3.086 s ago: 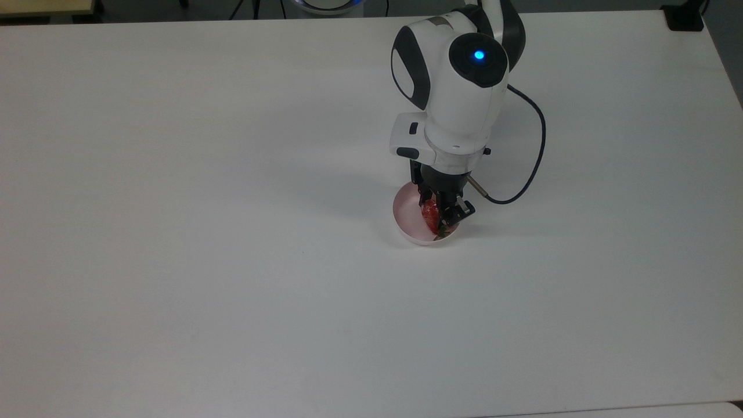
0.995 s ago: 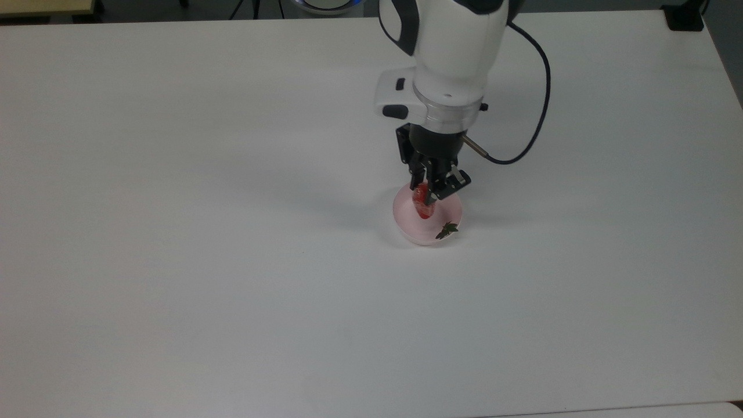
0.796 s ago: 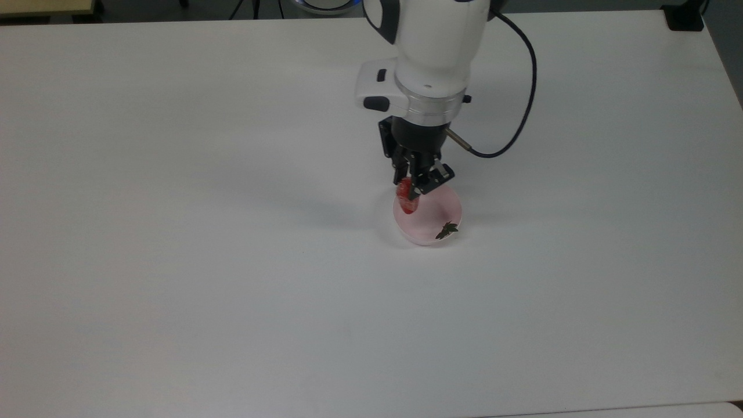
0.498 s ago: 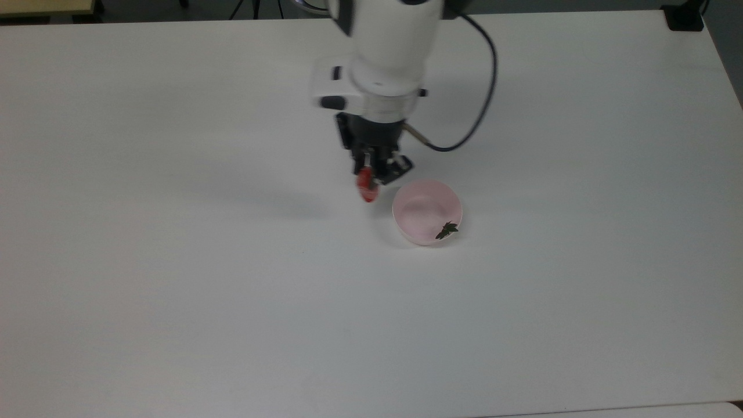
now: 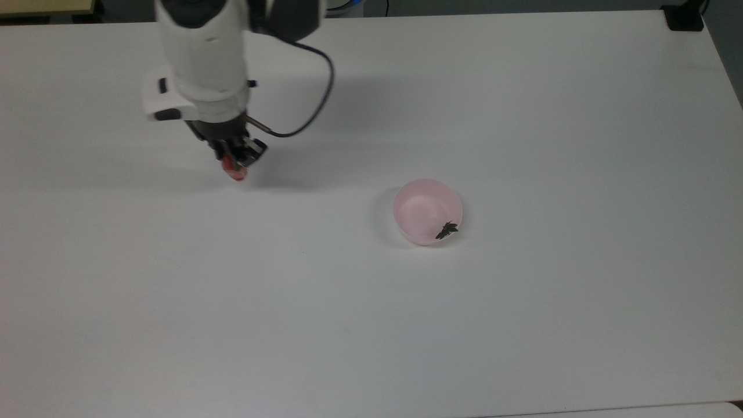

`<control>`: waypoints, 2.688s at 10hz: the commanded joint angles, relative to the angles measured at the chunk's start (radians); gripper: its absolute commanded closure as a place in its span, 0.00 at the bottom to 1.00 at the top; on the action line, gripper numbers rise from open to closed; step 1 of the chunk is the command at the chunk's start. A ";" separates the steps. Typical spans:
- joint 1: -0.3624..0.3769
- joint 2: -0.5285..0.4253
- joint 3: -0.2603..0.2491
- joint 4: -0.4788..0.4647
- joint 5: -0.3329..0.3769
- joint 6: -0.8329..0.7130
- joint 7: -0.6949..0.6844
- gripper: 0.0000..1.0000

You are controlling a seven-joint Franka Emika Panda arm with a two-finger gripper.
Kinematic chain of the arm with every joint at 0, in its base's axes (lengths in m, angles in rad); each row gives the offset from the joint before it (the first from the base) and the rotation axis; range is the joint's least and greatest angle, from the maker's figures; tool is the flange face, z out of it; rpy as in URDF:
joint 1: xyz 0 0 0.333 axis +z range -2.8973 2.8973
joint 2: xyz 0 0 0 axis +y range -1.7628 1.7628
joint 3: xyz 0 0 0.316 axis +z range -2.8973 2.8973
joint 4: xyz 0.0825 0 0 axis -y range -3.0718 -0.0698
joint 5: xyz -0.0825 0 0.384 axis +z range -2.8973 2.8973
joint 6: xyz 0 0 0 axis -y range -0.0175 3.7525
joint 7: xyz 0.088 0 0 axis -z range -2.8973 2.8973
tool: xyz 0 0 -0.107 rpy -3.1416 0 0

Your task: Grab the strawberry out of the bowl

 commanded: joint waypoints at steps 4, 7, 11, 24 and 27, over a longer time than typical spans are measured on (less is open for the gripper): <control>-0.050 0.018 0.005 -0.074 -0.016 -0.024 -0.162 0.54; -0.060 -0.013 0.003 -0.043 -0.016 -0.038 -0.159 0.01; -0.052 -0.157 0.009 0.046 0.001 -0.256 -0.157 0.00; 0.167 -0.265 -0.047 0.112 0.156 -0.318 -0.365 0.00; 0.172 -0.272 -0.047 0.108 0.156 -0.314 -0.367 0.00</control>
